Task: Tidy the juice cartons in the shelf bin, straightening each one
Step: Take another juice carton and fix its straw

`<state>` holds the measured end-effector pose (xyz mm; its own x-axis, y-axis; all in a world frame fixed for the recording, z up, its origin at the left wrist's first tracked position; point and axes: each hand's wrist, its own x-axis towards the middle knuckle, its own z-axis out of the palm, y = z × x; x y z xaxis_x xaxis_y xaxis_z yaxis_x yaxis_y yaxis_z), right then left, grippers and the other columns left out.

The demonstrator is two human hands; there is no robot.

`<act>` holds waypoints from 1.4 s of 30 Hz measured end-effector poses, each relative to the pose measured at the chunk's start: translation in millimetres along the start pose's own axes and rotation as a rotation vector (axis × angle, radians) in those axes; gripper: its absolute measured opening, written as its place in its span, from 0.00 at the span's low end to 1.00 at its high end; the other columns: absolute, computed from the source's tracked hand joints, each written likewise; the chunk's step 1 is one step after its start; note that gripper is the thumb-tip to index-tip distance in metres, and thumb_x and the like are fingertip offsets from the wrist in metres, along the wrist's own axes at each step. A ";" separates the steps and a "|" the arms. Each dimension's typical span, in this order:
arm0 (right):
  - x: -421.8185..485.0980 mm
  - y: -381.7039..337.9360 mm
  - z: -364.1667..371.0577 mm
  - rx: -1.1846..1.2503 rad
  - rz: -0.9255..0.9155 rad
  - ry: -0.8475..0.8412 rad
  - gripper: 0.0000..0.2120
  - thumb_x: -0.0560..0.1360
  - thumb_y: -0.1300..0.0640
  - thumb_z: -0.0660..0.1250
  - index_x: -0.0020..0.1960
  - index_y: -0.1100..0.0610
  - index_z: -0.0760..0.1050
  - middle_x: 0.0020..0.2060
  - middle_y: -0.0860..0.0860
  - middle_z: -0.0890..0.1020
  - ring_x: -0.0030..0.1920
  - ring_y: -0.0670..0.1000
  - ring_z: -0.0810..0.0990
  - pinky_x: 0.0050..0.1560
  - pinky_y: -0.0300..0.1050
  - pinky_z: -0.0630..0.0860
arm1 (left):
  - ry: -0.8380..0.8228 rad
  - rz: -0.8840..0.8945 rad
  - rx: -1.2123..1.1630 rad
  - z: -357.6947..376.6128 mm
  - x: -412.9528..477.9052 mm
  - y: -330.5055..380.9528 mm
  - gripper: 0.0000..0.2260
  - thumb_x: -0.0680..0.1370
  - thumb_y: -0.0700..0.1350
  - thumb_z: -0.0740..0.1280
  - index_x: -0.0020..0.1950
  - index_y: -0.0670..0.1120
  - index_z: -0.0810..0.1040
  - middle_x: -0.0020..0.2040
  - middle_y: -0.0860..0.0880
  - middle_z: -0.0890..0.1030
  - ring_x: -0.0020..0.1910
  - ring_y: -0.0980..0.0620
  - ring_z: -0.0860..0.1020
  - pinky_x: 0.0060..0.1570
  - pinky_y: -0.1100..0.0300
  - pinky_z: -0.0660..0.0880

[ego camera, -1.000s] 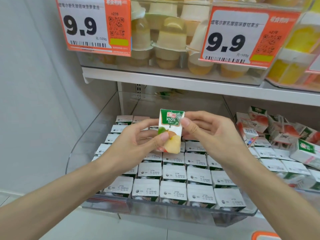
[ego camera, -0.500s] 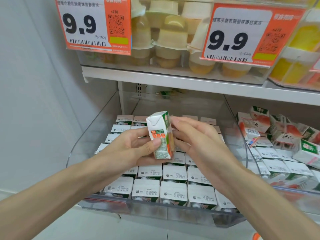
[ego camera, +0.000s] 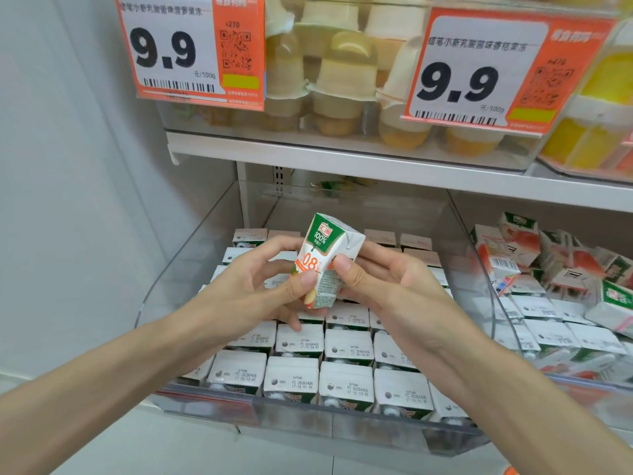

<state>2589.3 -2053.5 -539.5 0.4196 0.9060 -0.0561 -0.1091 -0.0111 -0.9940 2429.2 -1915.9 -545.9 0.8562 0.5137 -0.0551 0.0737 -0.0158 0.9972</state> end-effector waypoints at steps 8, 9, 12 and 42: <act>-2.3 -2.2 3.4 -0.041 -0.007 -0.036 0.15 0.83 0.53 0.67 0.69 0.51 0.80 0.59 0.47 0.88 0.61 0.49 0.86 0.66 0.43 0.79 | -0.008 -0.011 -0.046 -0.3 -2.8 3.8 0.20 0.79 0.44 0.71 0.71 0.49 0.75 0.57 0.43 0.88 0.52 0.38 0.88 0.43 0.58 0.84; -3.1 -2.2 4.3 -0.079 -0.028 -0.023 0.15 0.83 0.53 0.67 0.69 0.50 0.81 0.58 0.46 0.88 0.60 0.47 0.86 0.63 0.39 0.80 | 0.000 -0.015 -0.044 -0.5 -2.9 3.5 0.20 0.79 0.43 0.71 0.71 0.49 0.75 0.57 0.43 0.88 0.52 0.38 0.88 0.43 0.58 0.84; -2.9 -2.7 5.5 -0.190 -0.103 0.069 0.11 0.82 0.52 0.69 0.63 0.47 0.84 0.53 0.42 0.89 0.54 0.40 0.86 0.53 0.31 0.80 | -0.013 -0.039 -0.088 -0.3 -3.5 4.2 0.20 0.79 0.44 0.70 0.71 0.48 0.75 0.57 0.42 0.88 0.53 0.38 0.88 0.44 0.58 0.84; -3.1 -10.1 1.2 -0.216 -0.203 0.126 0.21 0.72 0.57 0.80 0.63 0.45 0.83 0.56 0.44 0.88 0.56 0.43 0.87 0.57 0.37 0.82 | 0.108 0.160 0.231 -4.1 -0.8 -2.6 0.25 0.68 0.42 0.82 0.63 0.56 0.82 0.60 0.57 0.83 0.48 0.46 0.89 0.45 0.56 0.85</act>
<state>2588.0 -2055.7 -529.2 0.5230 0.8395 0.1473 0.1761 0.0626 -0.9824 2426.2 -1912.8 -548.3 0.8080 0.5769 0.1201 0.0672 -0.2926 0.9539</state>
